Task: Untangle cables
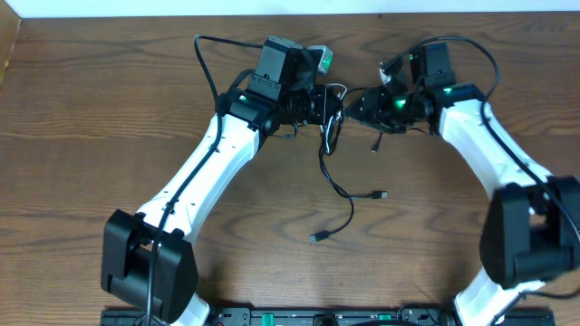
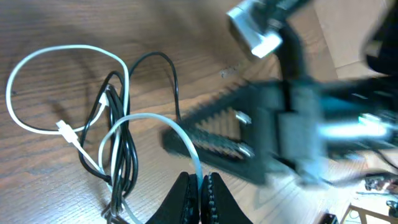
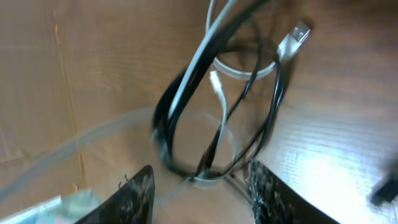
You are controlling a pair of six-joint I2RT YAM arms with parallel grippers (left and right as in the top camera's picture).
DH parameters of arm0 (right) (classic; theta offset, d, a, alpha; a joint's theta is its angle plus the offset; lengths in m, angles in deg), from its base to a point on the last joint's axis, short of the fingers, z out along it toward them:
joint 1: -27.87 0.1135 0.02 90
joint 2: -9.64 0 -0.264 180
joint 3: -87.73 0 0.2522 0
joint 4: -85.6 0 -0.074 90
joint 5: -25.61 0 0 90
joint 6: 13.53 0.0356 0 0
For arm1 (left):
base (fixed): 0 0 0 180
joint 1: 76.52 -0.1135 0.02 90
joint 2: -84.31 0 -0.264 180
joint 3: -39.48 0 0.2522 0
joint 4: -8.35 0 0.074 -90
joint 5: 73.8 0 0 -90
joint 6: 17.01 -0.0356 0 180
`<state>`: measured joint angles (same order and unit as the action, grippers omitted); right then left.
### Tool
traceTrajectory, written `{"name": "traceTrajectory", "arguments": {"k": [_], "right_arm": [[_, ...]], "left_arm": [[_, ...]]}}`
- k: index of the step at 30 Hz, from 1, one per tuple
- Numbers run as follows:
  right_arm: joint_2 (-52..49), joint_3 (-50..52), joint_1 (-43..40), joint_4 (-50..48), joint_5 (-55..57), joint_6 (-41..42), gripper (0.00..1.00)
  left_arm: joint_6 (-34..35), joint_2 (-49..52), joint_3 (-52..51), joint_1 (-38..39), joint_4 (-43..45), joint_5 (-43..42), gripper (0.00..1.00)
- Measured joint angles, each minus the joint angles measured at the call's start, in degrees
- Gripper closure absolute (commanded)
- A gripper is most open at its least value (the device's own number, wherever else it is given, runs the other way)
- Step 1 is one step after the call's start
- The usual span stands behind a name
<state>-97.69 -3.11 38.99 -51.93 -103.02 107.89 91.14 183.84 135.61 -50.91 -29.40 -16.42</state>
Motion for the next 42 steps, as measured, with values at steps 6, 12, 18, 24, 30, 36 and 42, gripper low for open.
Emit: {"name": "traceTrajectory", "arguments": {"k": [6,12,18,24,30,36,42], "right_arm": [[-3.82,0.04,0.37,-9.86,0.37,5.92,0.54],[-7.3,0.04,1.03,-17.64,0.72,13.0,0.63],[-10.21,0.04,2.38,-18.93,1.16,19.37,0.98],[-11.26,0.07,2.32,-13.03,2.14,20.2,0.99],[-9.75,0.13,0.2,-2.91,2.38,12.55,0.99],[-0.48,0.42,-0.55,4.2,3.54,2.21,0.99],[11.61,0.42,0.04,10.73,6.32,-3.45,0.99]], "left_arm": [[0.02,0.0,0.0,0.0,-0.42,-0.31,0.92],[0.02,0.0,0.0,0.0,-1.18,-0.33,0.93],[0.02,0.0,0.0,0.0,-1.55,-0.31,0.93],[0.0,0.0,0.0,0.0,-3.28,0.35,0.93],[-0.13,0.0,0.0,0.0,-6.91,3.56,0.76],[-0.07,0.0,0.0,0.0,-9.09,4.66,0.53],[-2.43,0.02,0.0,0.0,-9.51,-1.53,0.48]]}}
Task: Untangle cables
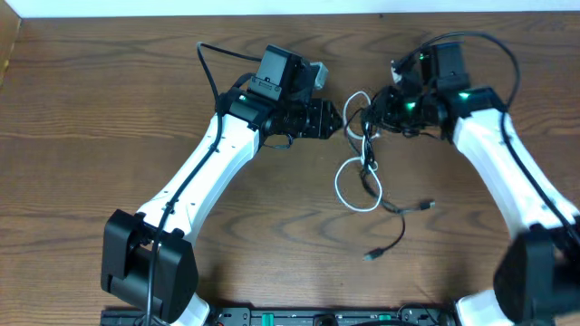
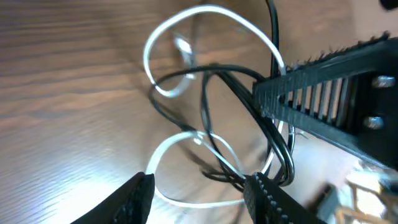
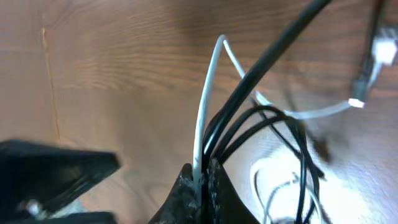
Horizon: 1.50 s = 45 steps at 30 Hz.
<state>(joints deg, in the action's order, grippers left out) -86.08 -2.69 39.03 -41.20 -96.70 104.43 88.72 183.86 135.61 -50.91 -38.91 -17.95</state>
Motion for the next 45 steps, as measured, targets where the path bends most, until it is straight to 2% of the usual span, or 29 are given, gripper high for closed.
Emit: {"name": "traceTrajectory", "arguments": {"k": [8,13,23,26,33,39,45], "right_arm": [[2.25,0.0,0.0,2.19,0.63,-1.51,0.99],[2.25,0.0,0.0,2.27,0.44,-1.53,0.99],[2.25,0.0,0.0,3.3,2.29,-1.68,0.99],[2.25,0.0,0.0,3.74,4.85,-1.16,0.99],[2.25,0.0,0.0,4.35,10.54,5.11,0.99],[2.25,0.0,0.0,4.55,11.78,7.45,0.99],[2.25,0.0,0.0,5.11,11.76,7.91,0.99]], "left_arm": [[-4.42,1.53,0.0,0.0,-1.07,-8.13,0.47],[-4.11,5.31,-0.02,0.11,-0.42,-9.66,0.46],[-0.31,8.04,-0.22,0.46,9.22,-16.26,0.48],[0.22,8.04,-0.22,0.44,9.77,-20.09,0.55],[0.46,8.04,-0.22,0.59,9.92,-25.42,0.57],[0.33,8.04,-0.22,2.8,9.88,-22.03,0.6],[0.42,8.04,-0.22,8.98,9.9,-9.86,0.7]]}}
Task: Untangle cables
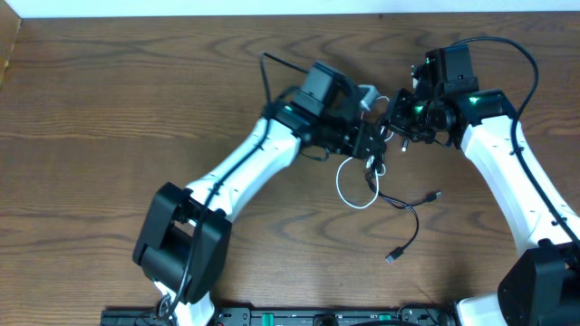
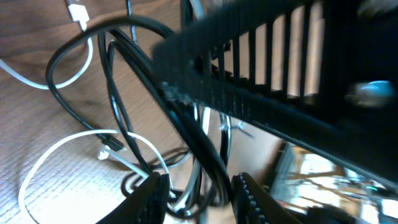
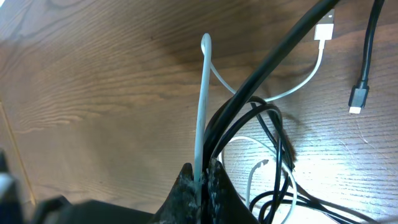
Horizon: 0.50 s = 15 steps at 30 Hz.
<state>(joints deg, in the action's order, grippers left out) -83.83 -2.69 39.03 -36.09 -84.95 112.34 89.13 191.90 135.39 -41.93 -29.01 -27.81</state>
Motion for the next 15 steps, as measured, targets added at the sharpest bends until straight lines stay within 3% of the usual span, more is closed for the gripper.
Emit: {"name": "traceTrajectory", "arguments": {"k": [6,15], "right_arm": [[0.0,0.0,0.0,0.15,-0.2,0.15,0.99],[0.0,0.0,-0.68,1.31,0.02,-0.2,0.99]], "left_arm": [[1.03,0.0,0.0,3.34,-0.02,9.18,0.87],[1.66,0.0,0.0,2.99,-0.35,11.76,0.92]]}}
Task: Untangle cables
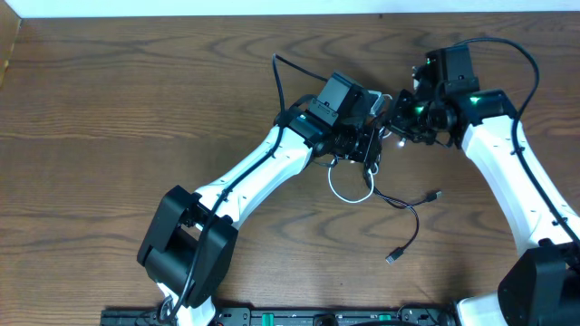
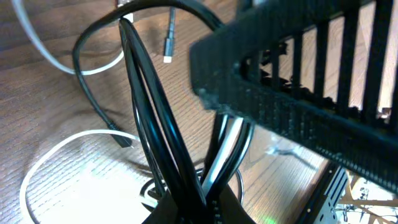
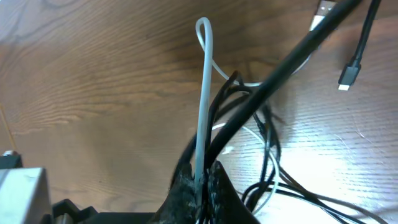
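Note:
A tangle of black cables [image 1: 399,204] and a white cable [image 1: 349,192] lies between both arms at the table's back middle. My left gripper [image 1: 372,149] is shut on a bunch of black strands [image 2: 149,106], seen at the bottom of the left wrist view [image 2: 198,200]. A white loop [image 2: 43,163] lies on the wood below them. My right gripper [image 1: 391,129], close beside the left one, is shut on the white cable [image 3: 203,93] together with black strands [image 3: 280,68]; its fingertips [image 3: 202,179] are partly hidden by them.
Two loose black plug ends lie right of the tangle, one [image 1: 437,195] and a nearer one [image 1: 391,258]. The right gripper's ribbed black finger [image 2: 292,93] fills the upper right of the left wrist view. Brown wooden table [image 1: 109,136] spreads left.
My left gripper, open around the black strands before, is now shut on them. The white loop on the table has shifted slightly left. The right gripper still holds its strands.
First my left gripper was shut on the white cable and the right stood open at the tangle. Then the left was open and the right shut on white and black strands. The left arm then reached right, open around black strands, and now grips them.

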You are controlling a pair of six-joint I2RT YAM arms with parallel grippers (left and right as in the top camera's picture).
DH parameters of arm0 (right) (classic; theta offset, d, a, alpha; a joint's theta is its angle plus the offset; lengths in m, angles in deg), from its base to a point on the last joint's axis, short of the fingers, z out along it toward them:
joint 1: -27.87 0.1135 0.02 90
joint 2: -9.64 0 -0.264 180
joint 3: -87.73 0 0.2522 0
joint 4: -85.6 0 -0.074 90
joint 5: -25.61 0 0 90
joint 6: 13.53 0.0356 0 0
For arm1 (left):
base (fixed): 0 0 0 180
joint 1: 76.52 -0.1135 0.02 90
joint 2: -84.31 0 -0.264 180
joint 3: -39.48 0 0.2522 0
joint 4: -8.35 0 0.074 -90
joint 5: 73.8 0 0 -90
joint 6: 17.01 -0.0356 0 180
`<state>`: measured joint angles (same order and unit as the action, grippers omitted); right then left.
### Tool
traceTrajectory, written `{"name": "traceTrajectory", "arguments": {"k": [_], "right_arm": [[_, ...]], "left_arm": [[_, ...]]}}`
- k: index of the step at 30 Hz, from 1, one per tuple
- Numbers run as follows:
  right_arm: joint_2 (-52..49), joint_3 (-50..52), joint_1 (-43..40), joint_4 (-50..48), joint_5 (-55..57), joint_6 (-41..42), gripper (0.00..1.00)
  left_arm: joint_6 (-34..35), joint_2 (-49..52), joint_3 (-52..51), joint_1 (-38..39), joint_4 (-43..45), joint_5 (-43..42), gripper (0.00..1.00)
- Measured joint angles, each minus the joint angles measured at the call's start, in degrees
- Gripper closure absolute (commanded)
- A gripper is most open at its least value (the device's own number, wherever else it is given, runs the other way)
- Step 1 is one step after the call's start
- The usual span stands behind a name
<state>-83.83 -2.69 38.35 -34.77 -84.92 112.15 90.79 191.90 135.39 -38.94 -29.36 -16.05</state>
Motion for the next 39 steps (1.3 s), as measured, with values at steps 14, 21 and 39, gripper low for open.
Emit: {"name": "traceTrajectory", "arguments": {"k": [14,21,39], "right_arm": [[0.37,4.46,-2.95,2.71,-1.92,-12.74,0.99],[0.35,15.26,-4.57,-1.68,-0.44,-10.95,0.99],[0.37,17.22,-12.11,0.9,3.23,-8.85,0.99]], "left_arm": [[0.02,0.07,-0.96,-7.82,7.15,-18.53,0.93],[0.22,0.07,-0.96,-13.03,12.07,-27.02,0.92],[3.13,-4.2,-0.96,-23.19,11.65,-30.01,0.93]]}}
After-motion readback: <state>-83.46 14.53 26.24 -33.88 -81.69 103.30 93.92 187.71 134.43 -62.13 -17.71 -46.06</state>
